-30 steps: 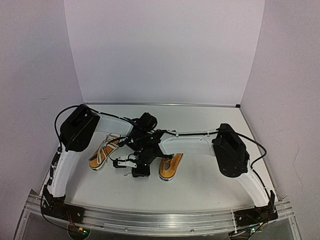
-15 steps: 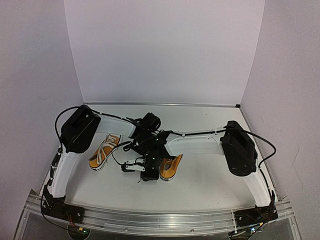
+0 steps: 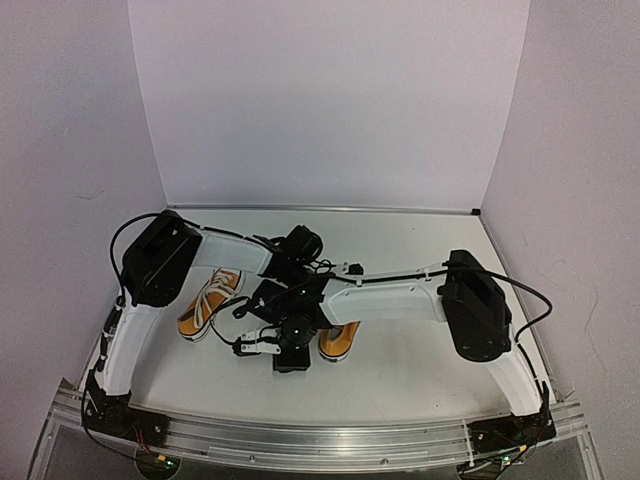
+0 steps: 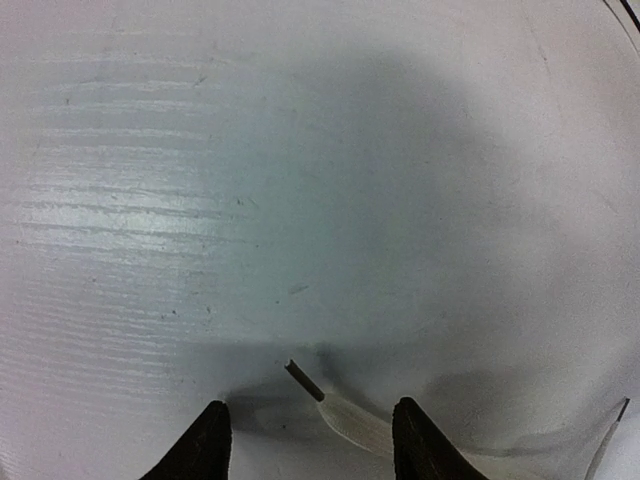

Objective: Tie the shoes

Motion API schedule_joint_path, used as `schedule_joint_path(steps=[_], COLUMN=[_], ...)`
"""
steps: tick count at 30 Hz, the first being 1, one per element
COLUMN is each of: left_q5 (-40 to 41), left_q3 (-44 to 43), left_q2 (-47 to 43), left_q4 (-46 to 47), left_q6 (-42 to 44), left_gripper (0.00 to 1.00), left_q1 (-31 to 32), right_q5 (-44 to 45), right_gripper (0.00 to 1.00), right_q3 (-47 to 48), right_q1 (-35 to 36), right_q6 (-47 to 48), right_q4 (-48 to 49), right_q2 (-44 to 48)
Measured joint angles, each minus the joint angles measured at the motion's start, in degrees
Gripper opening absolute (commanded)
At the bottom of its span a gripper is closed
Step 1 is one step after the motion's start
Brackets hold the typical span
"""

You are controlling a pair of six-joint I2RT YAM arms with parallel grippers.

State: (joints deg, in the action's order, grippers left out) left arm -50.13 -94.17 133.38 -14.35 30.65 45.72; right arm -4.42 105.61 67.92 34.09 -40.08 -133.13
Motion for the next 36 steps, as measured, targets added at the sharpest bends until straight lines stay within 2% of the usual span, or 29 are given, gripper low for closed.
schedule_joint_path(steps=[4,11,16,19,26,36], left_q5=[0.2,1.1,1.3,1.3,1.4,2.7], left_q3=[0.0,0.0,0.0,0.0,0.1,1.8], left_q2=[0.0,0.0,0.0,0.0,0.0,-0.8], left_q4=[0.3,0.4,0.4,0.4,0.5,4.0], left_q6=[0.0,0.8,1.0,1.0,0.9,-1.9], left_gripper=[0.0,0.0,0.0,0.0,0.0,0.0], left_q1=[0.1,0.5,0.5,0.5,0.5,0.8], right_q5=[0.1,-2.4,-4.0,-4.5,-5.3,-5.4], right_gripper=[0.5,0.16,0.03,0.0,0.0,0.0], right_q3=[1.1,1.9,2.0,2.0,0.0,-9.2], right_q1=[-0.1,-0.8,-1.0,-1.0,-1.0,0.3], right_q6=[0.4,0.8,0.8,0.8,-0.4,-4.0], right_q4=[0.4,1.2,1.5,1.5,2.1,3.1], right_q2=[-0.8,-1.8,-2.1,-2.2,-0.8,9.4])
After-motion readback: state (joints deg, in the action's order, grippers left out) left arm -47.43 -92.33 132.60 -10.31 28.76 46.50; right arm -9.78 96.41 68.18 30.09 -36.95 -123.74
